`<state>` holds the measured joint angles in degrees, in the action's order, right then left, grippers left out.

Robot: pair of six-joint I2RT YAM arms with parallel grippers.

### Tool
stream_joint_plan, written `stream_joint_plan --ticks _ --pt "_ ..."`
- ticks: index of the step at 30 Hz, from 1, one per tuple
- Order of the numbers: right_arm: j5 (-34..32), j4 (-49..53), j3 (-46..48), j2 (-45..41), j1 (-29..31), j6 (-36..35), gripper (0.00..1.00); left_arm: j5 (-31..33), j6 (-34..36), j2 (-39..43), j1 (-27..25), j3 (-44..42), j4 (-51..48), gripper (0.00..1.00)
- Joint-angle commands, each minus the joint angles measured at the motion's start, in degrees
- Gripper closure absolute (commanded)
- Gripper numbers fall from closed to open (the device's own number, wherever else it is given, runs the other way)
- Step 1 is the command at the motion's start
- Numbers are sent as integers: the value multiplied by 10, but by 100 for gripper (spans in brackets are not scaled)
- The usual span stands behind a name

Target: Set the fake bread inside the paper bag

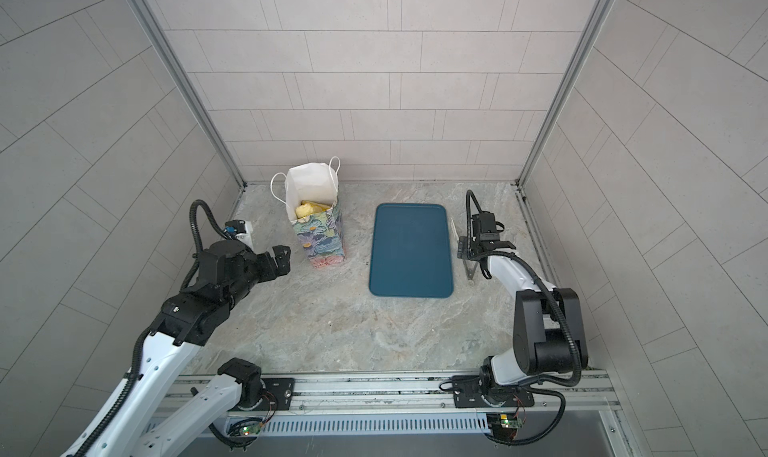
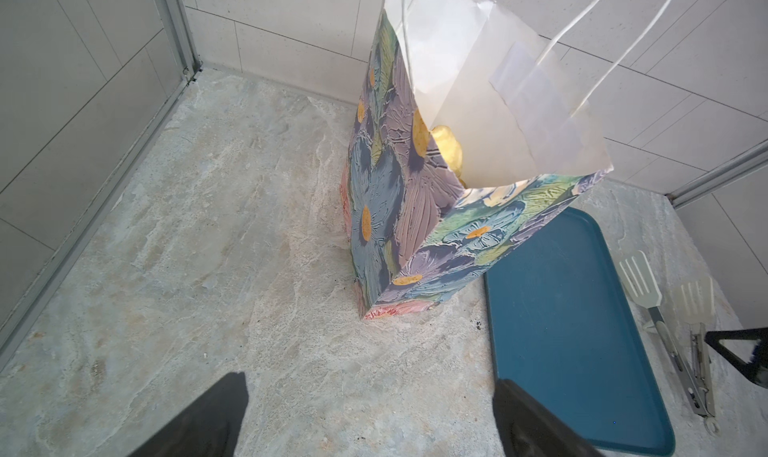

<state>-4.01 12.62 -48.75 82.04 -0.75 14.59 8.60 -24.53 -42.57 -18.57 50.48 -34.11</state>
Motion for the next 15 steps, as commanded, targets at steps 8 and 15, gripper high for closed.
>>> stream_joint_plan --ticks 8,15 --pt "-122 -279 197 -124 1 -40 16 146 -6 -3 -2 -64 37 0" --pt "-129 -373 235 -99 7 -50 16 243 3 -16 -2 -111 102 0"
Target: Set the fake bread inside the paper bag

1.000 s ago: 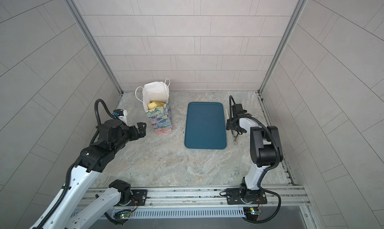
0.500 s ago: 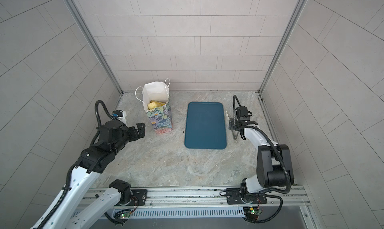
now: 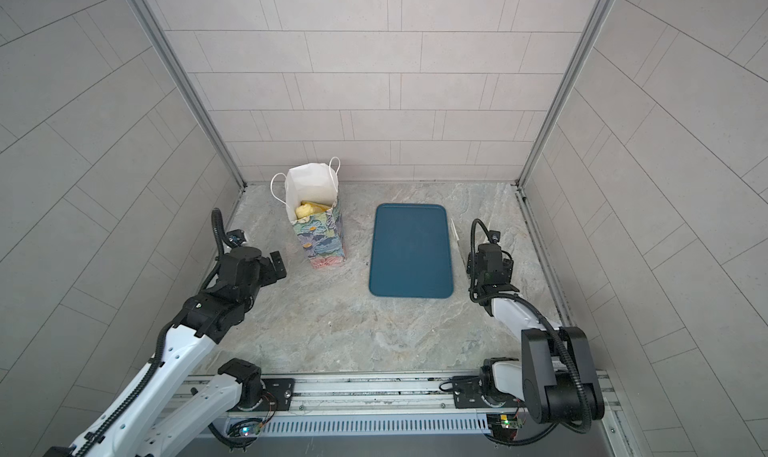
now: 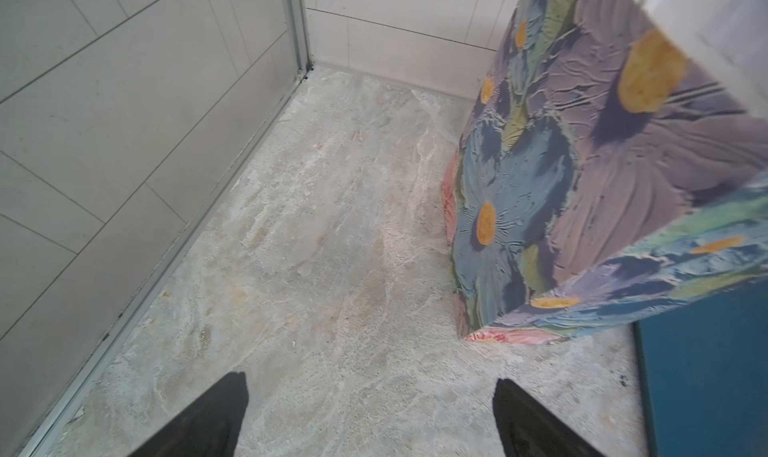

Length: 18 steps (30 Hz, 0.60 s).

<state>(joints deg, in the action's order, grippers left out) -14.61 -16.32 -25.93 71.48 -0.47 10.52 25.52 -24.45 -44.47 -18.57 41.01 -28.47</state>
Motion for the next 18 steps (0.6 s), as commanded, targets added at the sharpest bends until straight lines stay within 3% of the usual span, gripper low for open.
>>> stream_joint_plan --ticks 1,7,18 --pt "-23 -99 10 12 6 -14 16 84 7 4 -1 -25 59 0" --pt "-34 -153 6 62 20 -34 0 124 52 -26 9 -83 154 0" --pt "-25 -238 6 146 52 -68 0 137 183 -176 51 -182 491 0"
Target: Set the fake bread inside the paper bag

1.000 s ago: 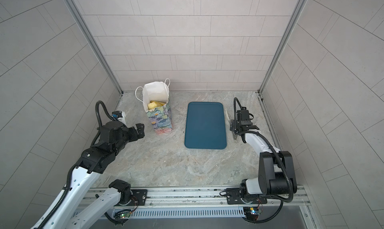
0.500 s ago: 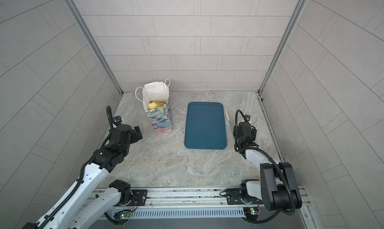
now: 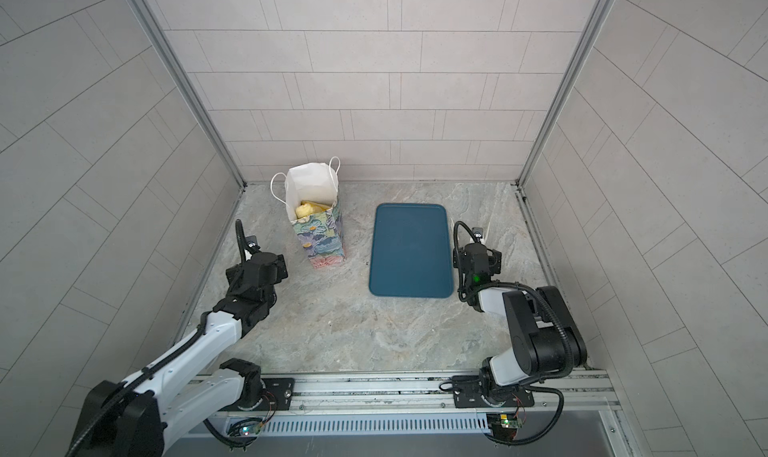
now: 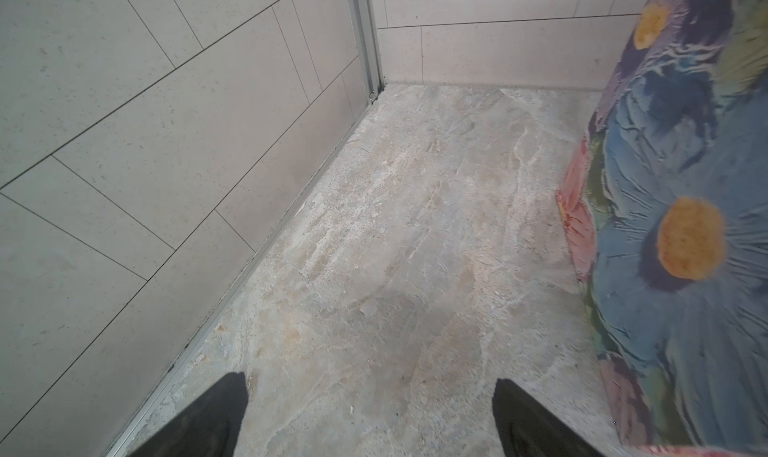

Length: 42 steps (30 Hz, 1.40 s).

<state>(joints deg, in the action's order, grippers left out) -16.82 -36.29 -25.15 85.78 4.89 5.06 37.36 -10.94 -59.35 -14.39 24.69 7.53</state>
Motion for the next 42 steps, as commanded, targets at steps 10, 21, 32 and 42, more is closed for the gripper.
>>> stream_joint_plan --ticks 10,21,32,42 --pt "4 -33 -3 3 -5 -10 0 -57 102 -199 57 -64 429 0" --pt "4 -36 -2 4 -5 -11 0 -125 88 -296 76 -83 523 0" --pt "4 -36 -2 4 -5 -11 0 -119 77 -324 86 -21 467 0" --pt "4 -37 -2 4 -5 -11 0 -121 79 -326 89 -21 470 0"
